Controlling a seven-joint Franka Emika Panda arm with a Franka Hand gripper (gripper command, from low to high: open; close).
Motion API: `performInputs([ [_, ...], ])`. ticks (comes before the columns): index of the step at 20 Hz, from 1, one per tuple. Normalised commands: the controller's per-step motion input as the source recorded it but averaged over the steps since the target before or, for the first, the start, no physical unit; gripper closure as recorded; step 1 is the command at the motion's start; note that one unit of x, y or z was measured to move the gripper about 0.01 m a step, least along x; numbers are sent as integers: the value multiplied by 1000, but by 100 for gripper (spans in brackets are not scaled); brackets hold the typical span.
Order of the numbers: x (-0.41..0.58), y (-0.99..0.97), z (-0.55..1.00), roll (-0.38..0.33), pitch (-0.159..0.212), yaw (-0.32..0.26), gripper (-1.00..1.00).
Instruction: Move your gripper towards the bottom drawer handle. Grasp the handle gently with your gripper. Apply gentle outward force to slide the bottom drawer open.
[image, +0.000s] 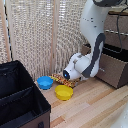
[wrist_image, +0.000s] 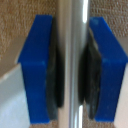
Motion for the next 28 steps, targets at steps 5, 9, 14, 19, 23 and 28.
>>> performInputs([
  [5,232,906,-135,0,0,35,100],
  [9,246,934,-196,0,3,39,100],
  [14,29,185,123,0,5,11,-100],
  [19,150,-31,582,15,2,29,-100],
  [23,245,-26,621,7,19,43,-100],
  [28,279,242,401,35,33,-61,-100],
])
